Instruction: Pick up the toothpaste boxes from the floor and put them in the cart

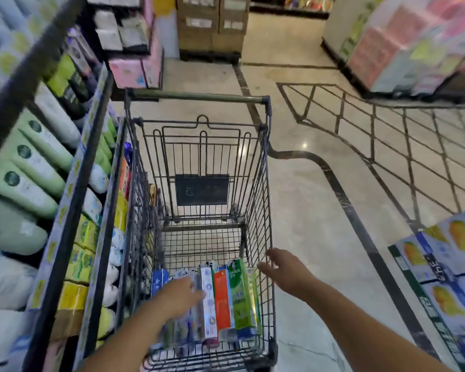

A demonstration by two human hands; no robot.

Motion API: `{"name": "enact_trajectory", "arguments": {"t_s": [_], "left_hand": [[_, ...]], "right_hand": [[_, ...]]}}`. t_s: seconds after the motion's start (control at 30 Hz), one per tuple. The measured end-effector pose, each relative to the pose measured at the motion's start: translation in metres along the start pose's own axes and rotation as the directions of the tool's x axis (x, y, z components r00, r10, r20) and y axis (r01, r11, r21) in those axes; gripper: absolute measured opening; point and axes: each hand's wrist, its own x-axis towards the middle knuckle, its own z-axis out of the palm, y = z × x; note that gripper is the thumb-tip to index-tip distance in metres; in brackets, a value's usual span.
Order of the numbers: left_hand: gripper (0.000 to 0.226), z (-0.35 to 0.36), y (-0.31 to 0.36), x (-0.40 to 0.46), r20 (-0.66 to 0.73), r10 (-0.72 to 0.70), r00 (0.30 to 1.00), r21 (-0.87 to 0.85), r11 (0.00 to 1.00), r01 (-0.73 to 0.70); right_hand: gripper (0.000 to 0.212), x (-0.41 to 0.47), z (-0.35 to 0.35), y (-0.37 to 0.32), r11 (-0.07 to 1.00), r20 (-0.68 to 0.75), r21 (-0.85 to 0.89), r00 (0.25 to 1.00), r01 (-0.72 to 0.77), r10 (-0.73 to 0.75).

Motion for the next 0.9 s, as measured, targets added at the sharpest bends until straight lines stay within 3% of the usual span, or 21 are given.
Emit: {"name": "enact_trajectory", "arguments": {"t_s": [0.1,0.23,0.37,0.57,0.9], "left_hand": [[0.069,-0.043,0.006,-0.030,-0.094,0.023,0.995,0.065,0.998,-0.017],[0.075,-0.094,0.027,-0.077,-0.348,0.076,0.935,0.147,0.989,-0.026],[0.090,-0.109,0.048,-0.127,-0.436,0.101,0.894,0.266,0.964,0.021],[0.110,-0.072,0.064,-0.171,-0.502,0.002,0.865,0.317,0.931,0.182],[0.105,0.030,0.044,-0.242,-0.541,-0.210,0.815,0.080,0.951,0.299]], "right_hand": [[0.067,-0.018,-0.029,-0.010,0.994,-0.026,-0.086,0.997,0.063,-0.066],[0.067,-0.033,-0.067,-0.027,0.968,-0.084,-0.188,0.979,0.169,-0.187],[0.068,-0.048,-0.098,-0.038,0.908,-0.120,-0.316,0.937,0.276,-0.327],[0.074,-0.073,-0.121,-0.020,0.798,-0.074,-0.425,0.863,0.427,-0.501],[0.076,-0.115,-0.101,-0.009,0.578,0.112,-0.539,0.732,0.613,-0.672]]}}
